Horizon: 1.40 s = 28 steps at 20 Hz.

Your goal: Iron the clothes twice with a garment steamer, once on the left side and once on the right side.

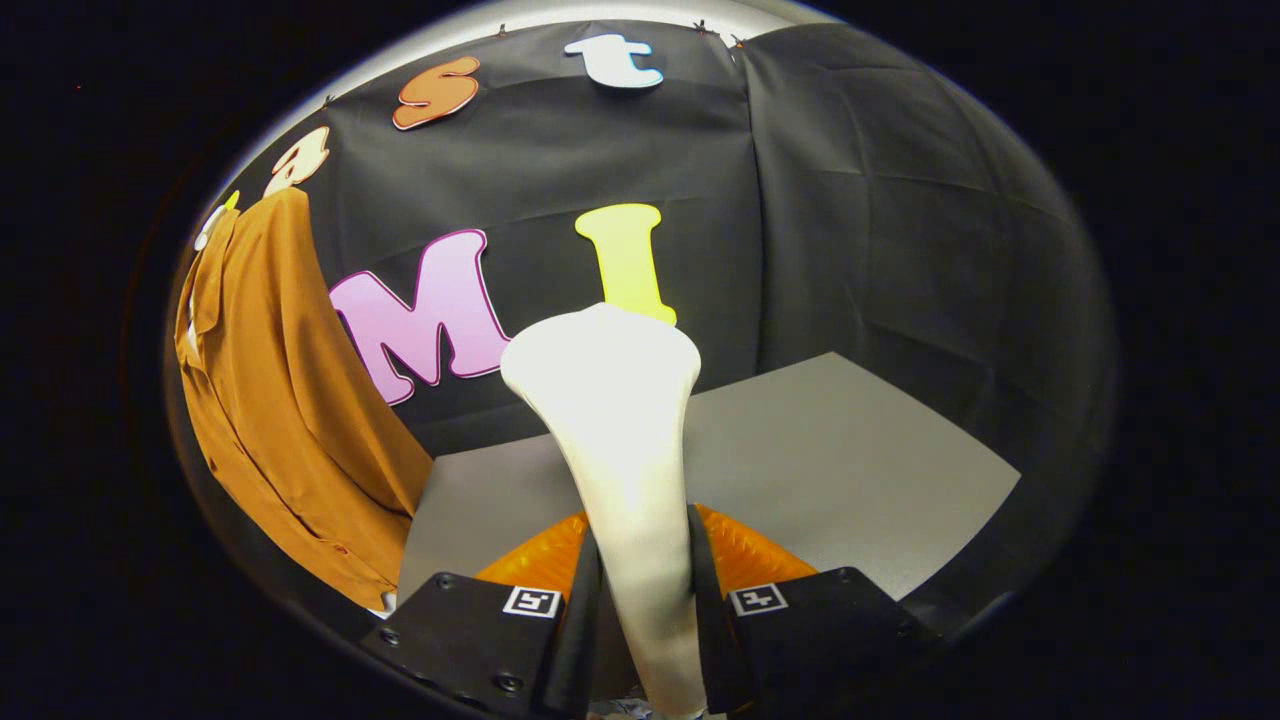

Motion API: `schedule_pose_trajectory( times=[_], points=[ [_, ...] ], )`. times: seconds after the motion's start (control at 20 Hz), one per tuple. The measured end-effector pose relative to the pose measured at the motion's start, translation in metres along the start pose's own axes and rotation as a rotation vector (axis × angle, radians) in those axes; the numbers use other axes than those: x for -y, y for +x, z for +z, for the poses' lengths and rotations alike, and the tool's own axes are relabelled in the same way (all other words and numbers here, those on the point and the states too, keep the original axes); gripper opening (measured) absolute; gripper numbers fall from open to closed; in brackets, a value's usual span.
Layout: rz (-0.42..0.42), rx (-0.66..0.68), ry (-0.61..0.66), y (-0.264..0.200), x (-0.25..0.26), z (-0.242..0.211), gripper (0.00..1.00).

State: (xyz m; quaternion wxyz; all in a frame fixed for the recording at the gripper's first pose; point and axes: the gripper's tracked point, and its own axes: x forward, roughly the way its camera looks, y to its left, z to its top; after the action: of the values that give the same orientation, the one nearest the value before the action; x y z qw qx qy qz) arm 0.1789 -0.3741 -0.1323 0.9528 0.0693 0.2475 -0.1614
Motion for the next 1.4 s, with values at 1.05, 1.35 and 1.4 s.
schedule_pose_trajectory(
  times=[1.05, 1.35, 1.4],
  points=[
    [0.000, 0.298, -0.018, -0.121, -0.187, 0.018, 0.46],
    [0.030, 0.299, -0.035, -0.113, -0.248, 0.015, 0.46],
    [0.035, 0.297, -0.034, -0.109, -0.256, 0.015, 0.46]
  ],
)
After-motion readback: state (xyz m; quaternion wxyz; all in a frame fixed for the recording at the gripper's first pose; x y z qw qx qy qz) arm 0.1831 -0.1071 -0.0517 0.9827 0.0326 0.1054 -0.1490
